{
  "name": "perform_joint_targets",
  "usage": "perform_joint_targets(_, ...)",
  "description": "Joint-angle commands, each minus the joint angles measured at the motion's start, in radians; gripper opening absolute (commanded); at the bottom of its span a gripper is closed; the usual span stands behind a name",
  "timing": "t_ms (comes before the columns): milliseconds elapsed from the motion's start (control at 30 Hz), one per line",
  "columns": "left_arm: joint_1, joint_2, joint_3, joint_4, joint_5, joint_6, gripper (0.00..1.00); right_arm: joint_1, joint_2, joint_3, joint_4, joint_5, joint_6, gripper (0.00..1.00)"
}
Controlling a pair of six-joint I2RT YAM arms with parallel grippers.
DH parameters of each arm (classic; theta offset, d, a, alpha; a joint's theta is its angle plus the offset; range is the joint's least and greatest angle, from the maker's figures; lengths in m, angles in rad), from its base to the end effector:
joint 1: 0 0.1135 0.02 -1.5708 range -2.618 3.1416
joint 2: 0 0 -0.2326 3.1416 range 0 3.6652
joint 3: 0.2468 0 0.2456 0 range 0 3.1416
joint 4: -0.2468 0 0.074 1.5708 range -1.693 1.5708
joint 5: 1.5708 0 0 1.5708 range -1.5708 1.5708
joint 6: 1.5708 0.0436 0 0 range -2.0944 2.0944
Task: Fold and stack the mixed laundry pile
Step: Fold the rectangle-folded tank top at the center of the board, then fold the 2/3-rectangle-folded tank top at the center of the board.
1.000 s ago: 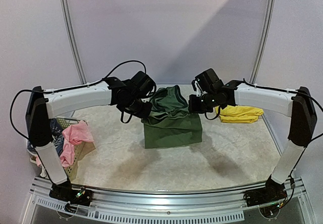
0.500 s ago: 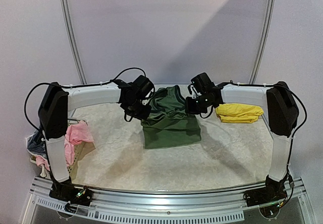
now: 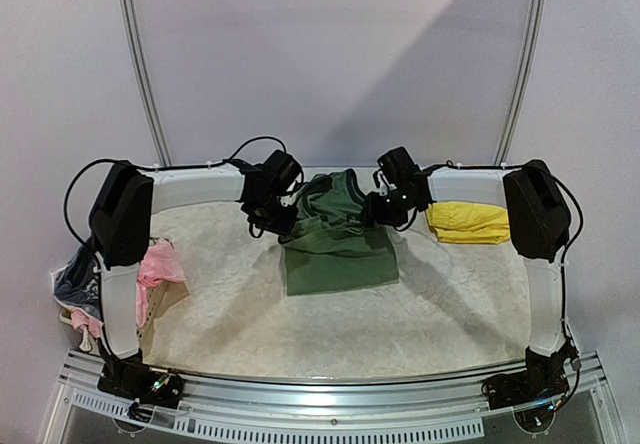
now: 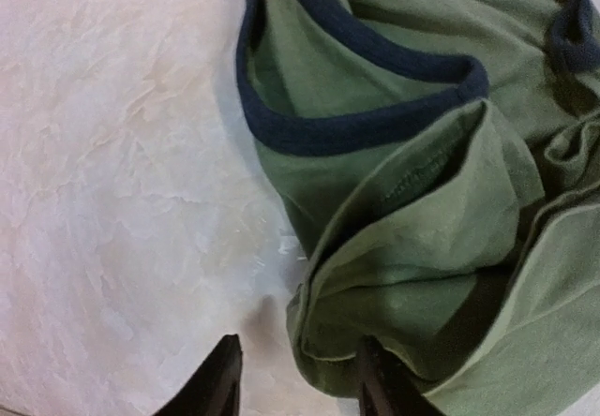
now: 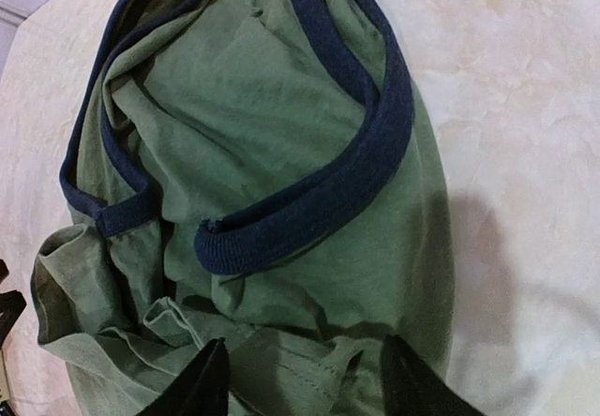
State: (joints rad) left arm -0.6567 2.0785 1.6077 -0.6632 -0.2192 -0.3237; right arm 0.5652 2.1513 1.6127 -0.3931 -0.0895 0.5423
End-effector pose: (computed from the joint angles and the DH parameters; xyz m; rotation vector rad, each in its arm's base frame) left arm 0.3399 -0.2500 0.1566 0.3762 2.6294 -0.0197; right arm 0.3803 0.2458 0.1431 -0.0680 2.5889 0.5492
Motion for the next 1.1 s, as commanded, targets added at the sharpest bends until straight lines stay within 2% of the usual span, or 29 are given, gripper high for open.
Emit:
perform_joint_targets(0,0.026,-0.025,0.041,0.028,-0.044,0.016,0.53,-0.026,0.021,0.067,-0.015,0.006,-0.004,0.63)
perform_joint_targets(133,0.023,-0.117,-0.008,0.065,-0.091,0.038,0.74,-0.027,-0.046,0.044,0.006,0.033,-0.021,0.68)
perform_joint_targets(267,0.015,-0.211,-0.116,0.092,-0.109,0.039,0.77,0.009,-0.152,-0.075,0.102,0.058,-0.053,0.69)
perform_joint_targets(333,0.006,-0.253,-0.173,0.103,-0.108,0.034,0.75,0.04,-0.206,-0.142,0.144,0.063,-0.076,0.68)
perform_joint_targets(533,-0.045,-0.373,-0.346,0.166,-0.054,0.008,0.61,0.168,-0.204,-0.141,0.149,-0.052,-0.161,0.51)
perform_joint_targets(567,-0.055,-0.387,-0.362,0.169,-0.045,0.005,0.57,0.189,-0.183,-0.132,0.149,-0.076,-0.168,0.49)
perform_joint_targets(633,-0.069,-0.405,-0.383,0.17,-0.019,-0.015,0.42,0.223,-0.146,-0.119,0.165,-0.13,-0.175,0.43)
perform_joint_targets(700,-0.081,-0.416,-0.41,0.186,0.014,-0.029,0.34,0.249,-0.095,-0.092,0.174,-0.186,-0.172,0.36)
perform_joint_targets(867,-0.115,-0.42,-0.459,0.242,0.094,-0.059,0.3,0.302,0.045,0.021,0.131,-0.275,-0.199,0.26)
perform_joint_targets(1067,-0.125,-0.383,-0.506,0.309,0.151,-0.08,0.29,0.307,0.153,0.122,0.096,-0.237,-0.183,0.26)
